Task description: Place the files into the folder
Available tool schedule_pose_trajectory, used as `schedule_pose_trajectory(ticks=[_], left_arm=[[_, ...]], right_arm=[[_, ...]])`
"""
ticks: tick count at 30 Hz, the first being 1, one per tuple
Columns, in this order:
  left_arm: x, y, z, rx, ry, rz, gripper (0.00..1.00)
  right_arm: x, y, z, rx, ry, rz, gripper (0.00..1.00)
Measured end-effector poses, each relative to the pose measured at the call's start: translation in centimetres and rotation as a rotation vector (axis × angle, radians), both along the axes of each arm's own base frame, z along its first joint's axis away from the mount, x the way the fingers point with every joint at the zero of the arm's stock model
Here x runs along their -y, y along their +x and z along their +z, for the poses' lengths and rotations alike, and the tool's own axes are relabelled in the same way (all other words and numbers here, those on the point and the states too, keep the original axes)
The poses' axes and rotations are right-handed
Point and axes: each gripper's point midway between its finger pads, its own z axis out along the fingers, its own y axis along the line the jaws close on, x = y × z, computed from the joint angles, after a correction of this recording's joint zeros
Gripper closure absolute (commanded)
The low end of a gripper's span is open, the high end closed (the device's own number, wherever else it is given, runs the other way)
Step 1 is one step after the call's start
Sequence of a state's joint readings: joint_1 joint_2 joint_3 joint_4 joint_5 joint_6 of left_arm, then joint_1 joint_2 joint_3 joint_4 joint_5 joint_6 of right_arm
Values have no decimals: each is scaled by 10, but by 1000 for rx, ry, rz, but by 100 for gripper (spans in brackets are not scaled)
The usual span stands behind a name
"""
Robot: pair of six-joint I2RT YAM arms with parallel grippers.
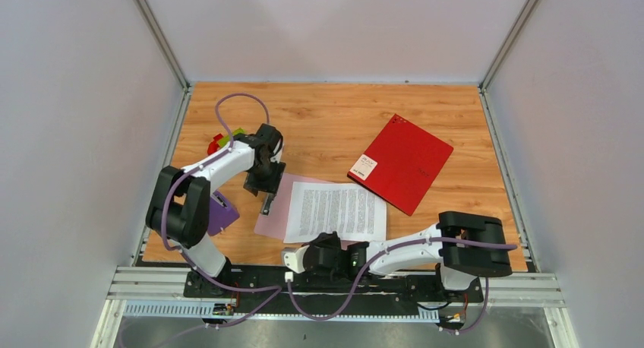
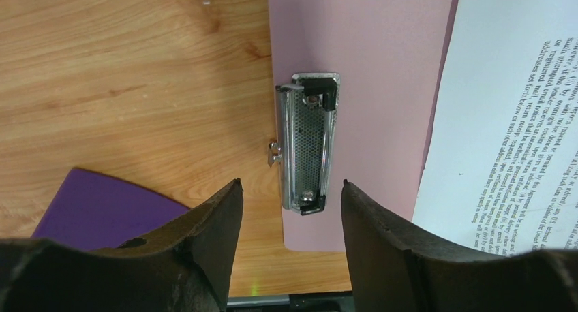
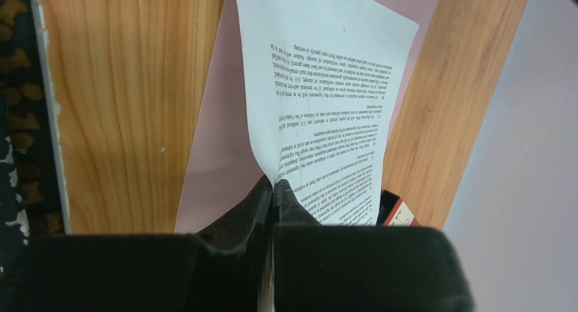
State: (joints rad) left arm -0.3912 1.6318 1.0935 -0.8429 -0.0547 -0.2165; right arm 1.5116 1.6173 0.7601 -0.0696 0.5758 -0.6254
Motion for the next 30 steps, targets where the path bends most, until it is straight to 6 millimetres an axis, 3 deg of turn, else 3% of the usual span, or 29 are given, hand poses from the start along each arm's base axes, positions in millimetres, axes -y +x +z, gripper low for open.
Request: schedule_pose_trajectory(ticks=[11,22,28,30], left_arm=[[3,-9,-26,-106,1,-44,36],[5,-11,-35,-149,3,-48,56],[7,-12,-35,-156,-9,-52,72],[7,-12,-35,-157,-10,-54,75]], right_arm=[[-18,1,-13,-14,60,-32,99],[-40,2,-6,-5,147,-2,99],[-41,-2,-11,-10,139,39,67],[-41,-4,-14,-27,131,49,62]])
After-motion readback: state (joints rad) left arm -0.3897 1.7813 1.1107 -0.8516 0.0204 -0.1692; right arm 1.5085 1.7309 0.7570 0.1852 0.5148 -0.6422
